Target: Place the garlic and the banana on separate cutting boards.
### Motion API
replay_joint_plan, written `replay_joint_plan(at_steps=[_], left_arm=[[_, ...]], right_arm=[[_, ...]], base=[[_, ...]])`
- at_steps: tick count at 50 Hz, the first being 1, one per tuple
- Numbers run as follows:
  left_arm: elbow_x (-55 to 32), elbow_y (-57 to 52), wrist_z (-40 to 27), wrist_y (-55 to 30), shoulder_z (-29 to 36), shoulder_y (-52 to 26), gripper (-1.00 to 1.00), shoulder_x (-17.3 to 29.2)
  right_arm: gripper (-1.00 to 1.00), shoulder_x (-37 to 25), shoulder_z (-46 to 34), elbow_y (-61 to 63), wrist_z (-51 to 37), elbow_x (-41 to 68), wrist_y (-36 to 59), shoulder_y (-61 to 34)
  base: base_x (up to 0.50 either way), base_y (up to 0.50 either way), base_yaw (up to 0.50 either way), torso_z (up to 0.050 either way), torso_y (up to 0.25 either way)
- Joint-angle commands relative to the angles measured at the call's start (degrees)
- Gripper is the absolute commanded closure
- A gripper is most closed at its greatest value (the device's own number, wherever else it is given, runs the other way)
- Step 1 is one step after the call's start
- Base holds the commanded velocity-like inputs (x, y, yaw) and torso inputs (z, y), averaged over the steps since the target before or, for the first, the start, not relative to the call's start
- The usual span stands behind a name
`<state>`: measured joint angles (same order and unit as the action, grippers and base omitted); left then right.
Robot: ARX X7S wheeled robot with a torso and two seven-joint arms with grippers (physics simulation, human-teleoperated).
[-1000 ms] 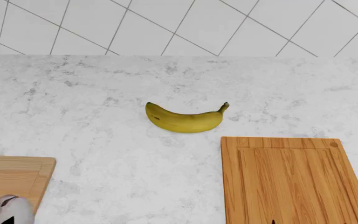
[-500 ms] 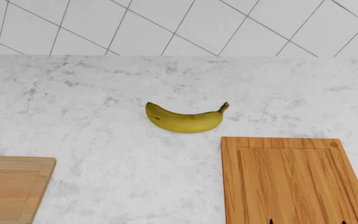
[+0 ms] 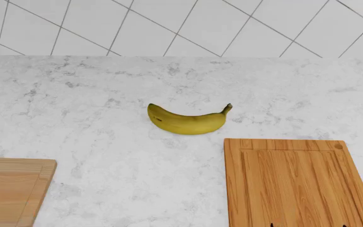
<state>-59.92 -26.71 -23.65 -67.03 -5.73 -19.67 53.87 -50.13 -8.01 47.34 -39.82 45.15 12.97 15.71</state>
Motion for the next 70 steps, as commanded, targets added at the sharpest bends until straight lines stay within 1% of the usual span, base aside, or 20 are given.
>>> replay_joint_plan(at_steps=[1,8,9,12,23,28,34,36,38,39,42,44,47,50,52,55,57,59,63,70], left_arm=[[1.2,0.8,1.6,0.6,1.9,2.3,1.0,0.2],[-0.3,-0.1,0.6,-0.5,1.2,1.7,1.0,0.3],[-0.4,0.0,0.5,-0.4,1.0,1.8,-1.0,0.2],[-0.7,-0.4,-0.4,-0.7,0.5,1.7,-1.0,0.2],[-6.4,-5.1,-4.3,-2.2,-6.3,3.6,-1.0,0.6],[-10.7,-9.9,-6.4,-2.4,-15.7,8.9,-1.0,1.5],[-16.7,-16.1,-9.6,-3.2,-23.7,13.1,-1.0,0.9],[-19.5,-17.9,-11.9,-3.3,-24.9,12.9,-1.0,0.5],[-21.3,-19.9,-12.6,-3.3,-28.6,14.9,-1.0,0.2],[-22.1,-21.1,-13.1,-3.3,-30.7,16.1,-1.0,-0.1],[-21.7,-24.4,-13.9,-3.2,-32.9,18.7,-1.0,-1.7],[-21.5,-25.9,-13.7,-2.9,-35.4,20.3,-1.0,-2.7],[-18.2,-28.8,-12.6,-2.7,-36.3,22.9,-1.0,-4.4],[-16.2,-28.5,-11.3,-2.1,-36.3,23.6,-1.0,-5.5],[-17.2,-28.9,-10.8,-2.0,-39.9,25.4,-1.0,-5.4],[-22.9,-29.8,-12.1,-2.0,-46.5,27.7,-1.0,-4.1],[-23.3,-29.7,-13.1,-2.0,-45.5,27.1,-1.0,-3.6],[-23.2,-29.5,-14.6,-1.9,-43.2,25.9,-1.0,-3.2],[-27.2,-30.3,-13.8,-2.3,-50.5,29.2,-1.0,-2.5],[-29.8,-30.2,-15.1,-0.9,-50.3,28.9,-1.0,-2.7]], right_arm=[[-1.0,0.7,-0.5,-1.1,0.7,-0.5,-0.7,0.3],[-1.0,1.1,-1.0,-1.7,1.2,-0.6,-0.7,-0.4],[-1.0,1.2,-1.1,-1.6,1.1,-0.6,-0.8,-0.4],[-1.0,1.2,-1.2,-1.8,1.3,-0.5,-0.6,-0.7],[-1.0,1.5,-1.8,-2.0,1.4,-0.4,-0.1,-1.7],[-1.0,0.9,-2.2,-1.2,0.9,0.8,1.9,-4.3],[-1.0,-2.1,-1.0,1.1,-1.6,5.9,6.7,-10.6],[-1.0,-3.2,0.2,2.0,-3.0,7.9,7.6,-12.3],[-1.0,-4.4,0.9,2.7,-4.1,9.8,8.9,-14.2],[-1.0,-5.1,0.8,2.7,-4.8,11.1,10.3,-15.9],[-1.0,-7.1,1.0,2.5,-6.8,18.0,14.4,-23.3],[-1.0,-8.3,-1.0,1.7,-7.3,22.2,19.0,-29.8],[-1.0,-7.7,-6.4,-3.3,-6.9,29.4,30.2,-46.7],[-1.0,-6.1,-8.9,-7.1,-6.2,32.6,35.7,-56.1],[-1.0,-3.6,-13.0,-12.8,-3.5,34.0,42.3,-65.3],[-1.0,0.2,-16.5,-20.8,1.8,34.1,46.6,-72.4],[-1.0,2.9,-19.5,-26.1,6.4,33.1,49.5,-76.9],[-1.0,5.6,-23.9,-31.0,11.5,28.6,52.1,-82.7],[-1.0,10.7,-30.4,-40.5,20.9,23.1,54.7,-91.0],[-1.0,17.6,-42.9,-57.3,37.6,11.5,52.3,-99.0]], base=[[0.0,0.0,0.0,0.0,0.0],[0.0,0.0,0.0,0.0,0.0],[0.0,0.0,0.0,0.0,0.0],[0.0,0.0,0.0,0.0,0.0],[0.0,0.0,0.0,0.0,0.0],[0.0,0.0,0.0,0.0,0.002],[0.0,0.0,0.0,0.0,0.0],[0.0,0.0,0.0,0.0,0.0],[0.0,0.0,0.0,0.0,0.0],[0.0,0.0,0.0,0.0,0.0],[0.0,0.0,0.0,0.0,0.0],[0.0,0.0,0.0,0.0,0.0],[0.0,0.0,0.0,0.0,0.0],[0.0,0.0,0.0,0.0,0.0],[0.0,0.0,0.0,0.0,0.0],[0.0,0.0,0.0,0.0,0.0],[0.0,0.0,0.0,0.0,0.0],[0.0,0.0,0.0,0.0,0.0],[0.0,0.0,0.0,0.0,0.0],[0.0,0.0,0.0,0.0,0.0]])
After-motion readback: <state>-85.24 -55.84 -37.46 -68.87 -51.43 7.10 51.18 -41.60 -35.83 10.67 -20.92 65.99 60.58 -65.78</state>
